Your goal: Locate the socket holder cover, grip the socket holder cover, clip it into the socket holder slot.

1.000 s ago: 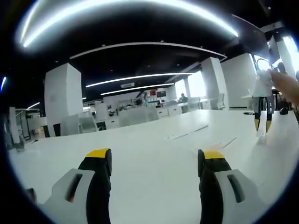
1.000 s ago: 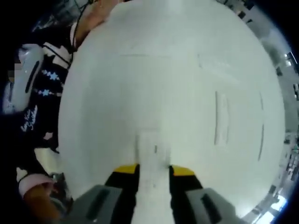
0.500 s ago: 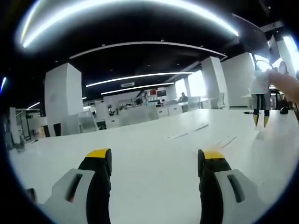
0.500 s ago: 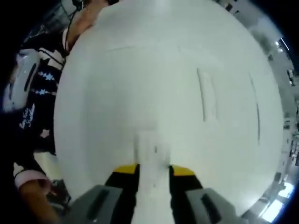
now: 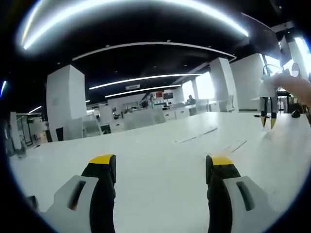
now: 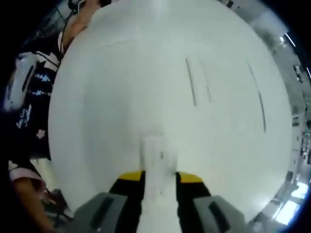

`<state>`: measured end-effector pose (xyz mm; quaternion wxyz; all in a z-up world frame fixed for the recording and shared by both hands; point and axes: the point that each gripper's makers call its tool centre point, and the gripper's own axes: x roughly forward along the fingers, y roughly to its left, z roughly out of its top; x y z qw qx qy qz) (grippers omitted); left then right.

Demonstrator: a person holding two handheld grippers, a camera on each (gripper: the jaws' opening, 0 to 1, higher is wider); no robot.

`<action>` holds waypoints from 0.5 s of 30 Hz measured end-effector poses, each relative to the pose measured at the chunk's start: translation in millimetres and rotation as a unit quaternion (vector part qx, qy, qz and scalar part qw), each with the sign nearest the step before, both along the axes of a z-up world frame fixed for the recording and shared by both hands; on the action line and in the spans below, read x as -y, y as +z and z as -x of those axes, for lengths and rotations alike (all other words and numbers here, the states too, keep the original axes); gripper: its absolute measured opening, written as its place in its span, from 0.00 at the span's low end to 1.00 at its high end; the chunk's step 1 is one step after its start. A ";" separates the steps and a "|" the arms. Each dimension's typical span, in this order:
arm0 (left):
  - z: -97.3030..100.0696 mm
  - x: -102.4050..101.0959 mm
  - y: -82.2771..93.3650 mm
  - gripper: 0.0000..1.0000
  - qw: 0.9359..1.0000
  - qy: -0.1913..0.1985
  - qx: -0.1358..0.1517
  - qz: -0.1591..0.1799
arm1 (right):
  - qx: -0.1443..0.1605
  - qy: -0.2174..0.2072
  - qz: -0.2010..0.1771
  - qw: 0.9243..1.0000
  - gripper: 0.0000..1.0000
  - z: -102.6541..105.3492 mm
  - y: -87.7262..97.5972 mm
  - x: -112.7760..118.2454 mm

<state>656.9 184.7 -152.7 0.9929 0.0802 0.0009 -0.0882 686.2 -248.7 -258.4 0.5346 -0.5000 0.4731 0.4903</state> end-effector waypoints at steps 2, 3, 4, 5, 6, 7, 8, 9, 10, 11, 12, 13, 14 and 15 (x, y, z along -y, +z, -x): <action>-0.1 -0.7 -0.3 0.75 1.000 0.001 0.000 0.001 | 0.005 0.000 -0.001 1.000 0.27 -6.1 0.0 3.9; -0.3 -1.1 -0.3 0.75 1.000 0.002 -0.001 0.001 | 0.006 0.000 -0.001 1.000 0.27 -7.1 0.0 4.3; -0.4 -1.2 -0.4 0.75 1.000 0.002 -0.001 0.001 | 0.008 0.000 -0.003 1.000 0.27 -10.3 -0.3 5.6; -0.5 -1.4 -0.7 0.75 1.000 0.002 -0.001 0.001 | 0.011 0.000 -0.002 1.000 0.27 -14.0 -0.7 7.3; -0.6 -1.1 -0.9 0.75 1.000 0.002 -0.002 0.000 | 0.013 -0.001 0.000 1.000 0.27 -17.3 -1.0 8.8; -0.7 -0.9 -1.3 0.75 1.000 0.002 -0.002 0.000 | 0.014 -0.003 0.002 1.000 0.27 -20.7 -1.2 10.3; -0.8 -0.9 -1.5 0.75 1.000 0.001 -0.003 0.000 | 0.013 -0.004 0.004 1.000 0.27 -23.3 -1.4 11.7; -1.0 -0.9 -1.5 0.75 1.000 0.002 -0.003 -0.001 | 0.012 -0.006 0.004 1.000 0.27 -25.5 -1.4 12.7; -1.0 -1.0 -1.6 0.75 1.000 0.002 -0.003 -0.001 | 0.012 -0.009 0.005 1.000 0.27 -28.0 -1.3 13.2; -1.1 -1.5 -1.8 0.75 1.000 0.002 -0.003 -0.001 | 0.013 -0.010 0.005 1.000 0.27 -31.6 -1.1 14.0; -1.1 -1.6 -1.9 0.75 1.000 0.002 -0.003 -0.001 | 0.014 -0.012 0.005 1.000 0.27 -33.6 -1.0 14.3; -1.3 -2.2 -2.1 0.75 1.000 0.003 -0.004 0.000 | 0.015 -0.013 0.005 1.000 0.27 -35.7 -0.9 14.5; -1.5 -2.4 -2.4 0.75 1.000 0.003 -0.004 0.000 | 0.016 -0.016 0.005 1.000 0.27 -37.9 -0.7 14.8; -1.6 -2.4 -2.7 0.75 1.000 0.003 -0.005 -0.001 | 0.016 -0.017 0.005 1.000 0.27 -39.3 -1.0 15.0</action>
